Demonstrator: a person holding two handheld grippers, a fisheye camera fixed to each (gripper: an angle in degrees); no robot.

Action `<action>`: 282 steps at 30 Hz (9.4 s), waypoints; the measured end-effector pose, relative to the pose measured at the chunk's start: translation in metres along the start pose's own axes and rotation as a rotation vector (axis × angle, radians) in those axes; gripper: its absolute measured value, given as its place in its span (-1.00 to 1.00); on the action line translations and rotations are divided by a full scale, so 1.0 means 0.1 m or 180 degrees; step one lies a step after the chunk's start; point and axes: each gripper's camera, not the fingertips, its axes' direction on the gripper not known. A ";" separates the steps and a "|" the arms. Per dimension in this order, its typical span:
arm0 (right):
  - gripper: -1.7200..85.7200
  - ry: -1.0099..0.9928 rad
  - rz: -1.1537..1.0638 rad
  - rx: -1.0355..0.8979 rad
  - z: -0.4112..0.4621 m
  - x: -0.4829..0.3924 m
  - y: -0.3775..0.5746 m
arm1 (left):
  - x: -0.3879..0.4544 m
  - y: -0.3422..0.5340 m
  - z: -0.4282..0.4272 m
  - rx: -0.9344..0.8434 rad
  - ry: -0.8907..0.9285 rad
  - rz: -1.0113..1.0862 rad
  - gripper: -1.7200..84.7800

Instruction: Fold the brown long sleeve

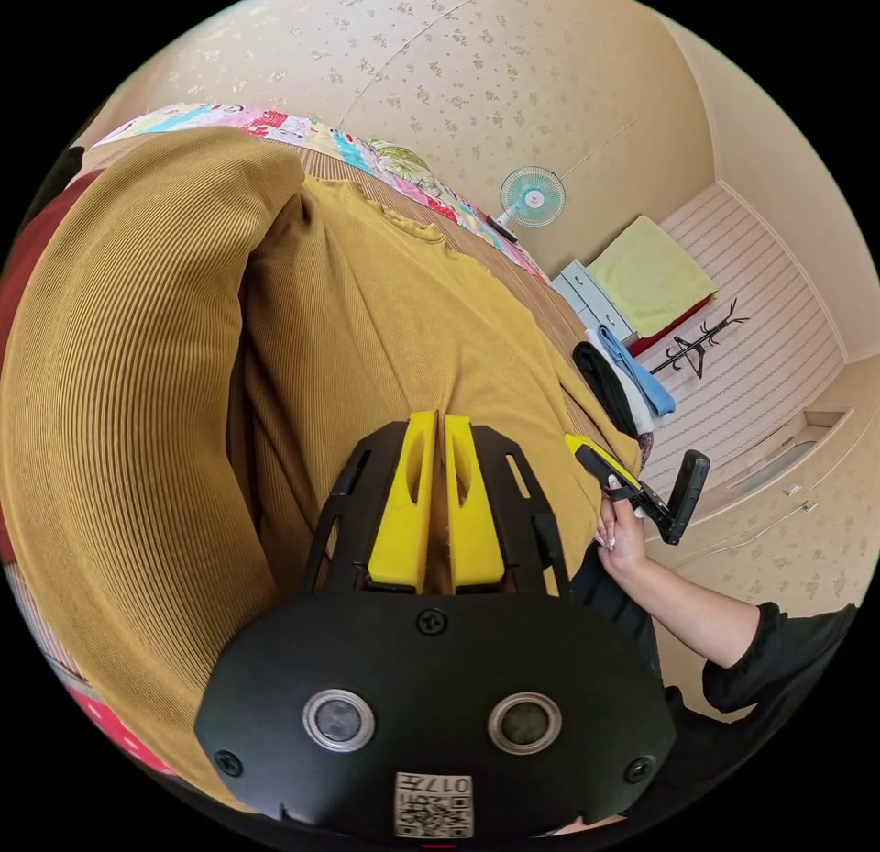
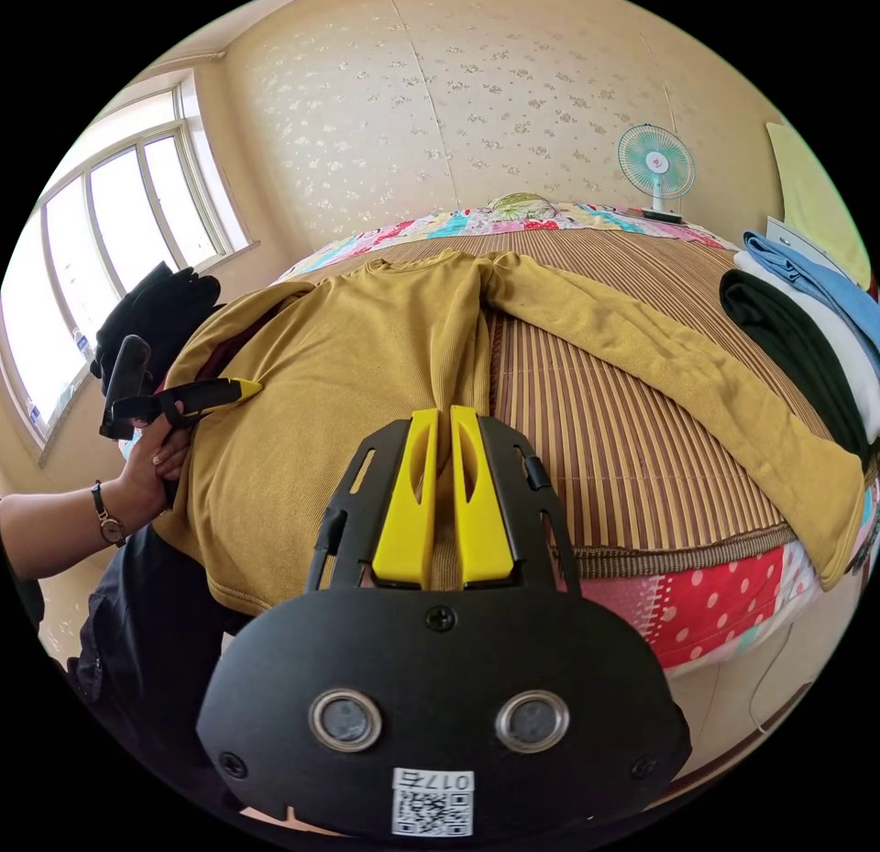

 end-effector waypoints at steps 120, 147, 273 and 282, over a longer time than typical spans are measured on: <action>-0.91 -0.0474 0.0579 -0.0697 -0.09 0.20 -0.29 | 0.15 1.14 -1.43 0.0106 -0.0515 -0.0716 -0.71; -0.91 -0.0385 0.0908 -0.1429 -1.33 1.47 0.71 | 0.07 1.19 -1.18 -0.1482 -0.0069 -0.0349 -0.86; -0.94 -0.0556 0.0781 -0.0551 -0.16 0.75 -0.54 | 0.94 0.94 -0.89 0.0071 -0.0718 -0.0237 -0.67; -0.93 0.0531 0.0458 0.0023 -0.95 -0.29 0.04 | 1.51 0.64 -0.19 -0.0412 -0.1484 -0.0001 -0.73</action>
